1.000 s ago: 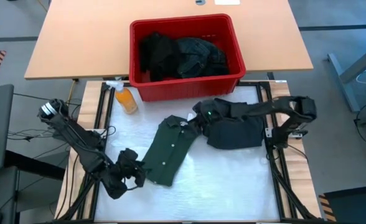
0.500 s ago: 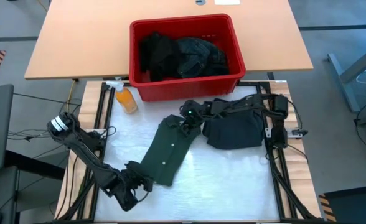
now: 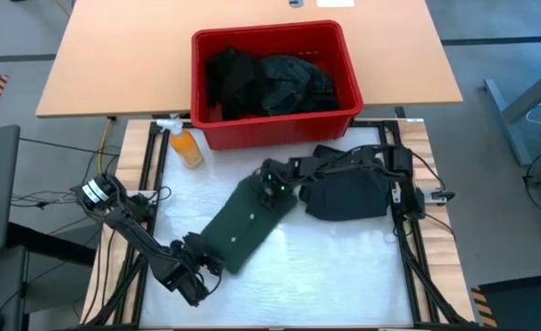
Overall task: Fold Laundry from Bin
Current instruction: Stack the green polo shirt on top of the black short
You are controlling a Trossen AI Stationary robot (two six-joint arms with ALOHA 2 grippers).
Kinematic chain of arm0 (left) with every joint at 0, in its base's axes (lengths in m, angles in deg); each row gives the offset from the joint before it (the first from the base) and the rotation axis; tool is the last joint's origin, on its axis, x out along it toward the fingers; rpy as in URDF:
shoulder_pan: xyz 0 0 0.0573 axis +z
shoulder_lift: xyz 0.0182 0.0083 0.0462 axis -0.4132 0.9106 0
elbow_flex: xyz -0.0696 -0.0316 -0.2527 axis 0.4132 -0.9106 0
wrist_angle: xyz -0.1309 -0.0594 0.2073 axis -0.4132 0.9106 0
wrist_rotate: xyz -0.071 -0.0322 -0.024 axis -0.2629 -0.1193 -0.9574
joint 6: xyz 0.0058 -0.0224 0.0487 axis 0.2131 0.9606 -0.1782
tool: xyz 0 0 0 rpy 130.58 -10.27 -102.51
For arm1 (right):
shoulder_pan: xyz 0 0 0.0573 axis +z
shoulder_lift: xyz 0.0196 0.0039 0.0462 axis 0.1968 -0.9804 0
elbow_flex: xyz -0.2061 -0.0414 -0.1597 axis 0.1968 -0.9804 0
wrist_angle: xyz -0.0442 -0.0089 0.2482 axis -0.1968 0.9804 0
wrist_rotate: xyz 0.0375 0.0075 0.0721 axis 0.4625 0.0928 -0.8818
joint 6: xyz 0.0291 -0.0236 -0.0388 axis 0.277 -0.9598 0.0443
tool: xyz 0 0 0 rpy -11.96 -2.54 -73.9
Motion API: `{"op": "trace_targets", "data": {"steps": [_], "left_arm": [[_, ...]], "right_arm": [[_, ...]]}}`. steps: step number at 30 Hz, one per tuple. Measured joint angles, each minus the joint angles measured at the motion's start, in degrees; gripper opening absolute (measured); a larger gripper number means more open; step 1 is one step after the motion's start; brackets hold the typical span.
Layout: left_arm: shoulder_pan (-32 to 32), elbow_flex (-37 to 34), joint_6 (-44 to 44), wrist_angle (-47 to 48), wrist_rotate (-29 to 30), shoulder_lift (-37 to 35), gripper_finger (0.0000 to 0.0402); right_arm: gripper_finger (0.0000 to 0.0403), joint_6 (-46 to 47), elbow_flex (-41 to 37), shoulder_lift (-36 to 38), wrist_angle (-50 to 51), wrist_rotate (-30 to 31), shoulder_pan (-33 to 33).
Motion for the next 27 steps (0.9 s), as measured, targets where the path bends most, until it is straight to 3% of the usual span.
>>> {"op": "trace_targets", "data": {"steps": [5, 12, 16, 21, 27], "left_arm": [[-0.2, 0.0, 0.0, 9.3, -0.4, -3.9, 0.0248], [-2.8, -0.2, 0.1, 16.8, 1.9, -16.8, 0.0248], [-3.9, -2.4, 1.5, 12.7, 3.2, -22.5, 0.0248], [-3.4, -8.4, 2.7, -0.4, 5.4, -25.2, 0.0248], [-1.7, -13.2, 3.2, -4.6, 1.0, -25.2, 0.0256]], "right_arm": [[0.0299, 5.9, 1.4, 4.1, 3.8, -1.5, 4.3], [0.0299, 6.4, 2.8, 11.5, 10.5, 6.7, 3.1], [0.0299, 6.7, 2.9, 12.9, 11.7, 10.8, 2.2], [0.0301, 7.9, 1.0, 12.6, 8.8, 10.8, 2.0], [0.0304, 10.6, -2.2, 12.8, 5.3, 10.8, 1.0]]}}
